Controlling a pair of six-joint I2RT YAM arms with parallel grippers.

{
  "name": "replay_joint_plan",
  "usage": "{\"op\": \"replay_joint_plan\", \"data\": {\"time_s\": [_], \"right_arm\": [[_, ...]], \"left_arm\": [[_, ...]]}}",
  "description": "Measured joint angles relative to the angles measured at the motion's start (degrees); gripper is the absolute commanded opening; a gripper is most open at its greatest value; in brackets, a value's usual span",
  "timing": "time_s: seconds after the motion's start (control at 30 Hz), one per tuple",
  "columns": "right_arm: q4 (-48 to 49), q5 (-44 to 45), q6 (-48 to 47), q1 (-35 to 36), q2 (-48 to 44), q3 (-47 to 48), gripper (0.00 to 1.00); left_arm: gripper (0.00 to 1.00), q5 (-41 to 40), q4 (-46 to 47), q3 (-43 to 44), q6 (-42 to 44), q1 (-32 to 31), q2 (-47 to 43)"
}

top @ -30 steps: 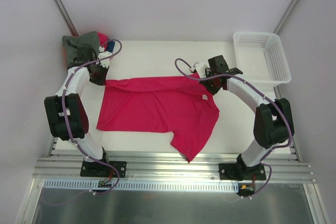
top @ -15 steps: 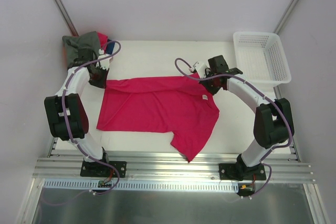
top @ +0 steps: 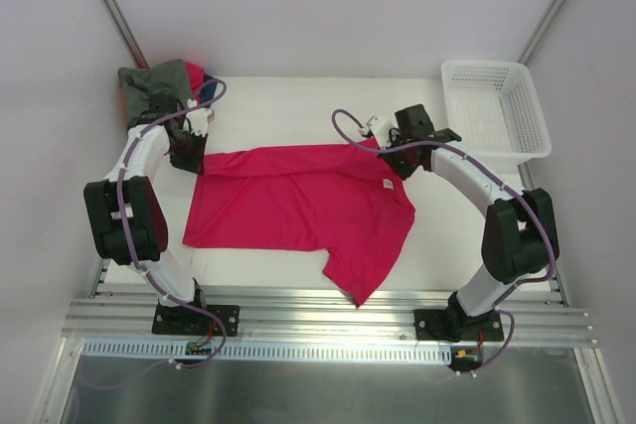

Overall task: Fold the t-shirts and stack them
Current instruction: Fold the flattened tshirt in 1/3 of the way

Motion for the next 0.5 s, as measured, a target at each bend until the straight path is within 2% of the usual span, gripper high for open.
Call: {"op": "replay_joint_plan", "data": {"time_s": [0.03,0.07,0.1,0.17,0.2,0.23,0.47,0.5], "right_arm": [[0.02,0.0,0.0,0.0,-0.13,0.0,0.01],[0.04,0.0,0.0,0.0,-0.24,0.0,0.01],[0.04,0.0,0.0,0.0,-0.33,0.0,0.01],[0.07,0.0,0.0,0.0,-0.48,0.0,0.01],[0.07,0.0,0.0,0.0,-0.5,0.0,0.01],[0.09,0.0,0.0,0.0,-0.5,0.0,0.0],[0.11,0.0,0.04,0.0,-0.52,0.0,0.01],[0.11,-0.02,0.07,0.0,-0.52,0.0,0.04]], "left_arm": [[0.0,0.07,-0.37,0.13,-0.24,0.0,0.09],[0.06,0.07,-0.9,0.37,-0.57,0.0,0.24],[0.22,0.09,-1.2,0.55,-0.68,0.0,0.37],[0.38,0.09,-1.9,0.96,-1.27,0.02,0.92],[0.53,0.09,-2.29,1.2,-1.66,0.04,1.22],[0.99,-0.04,-2.54,1.42,-1.84,0.07,1.53],[0.99,0.07,-4.11,3.96,-5.33,1.01,2.91],[0.99,0.35,-4.17,4.74,-5.86,1.11,3.1]]}}
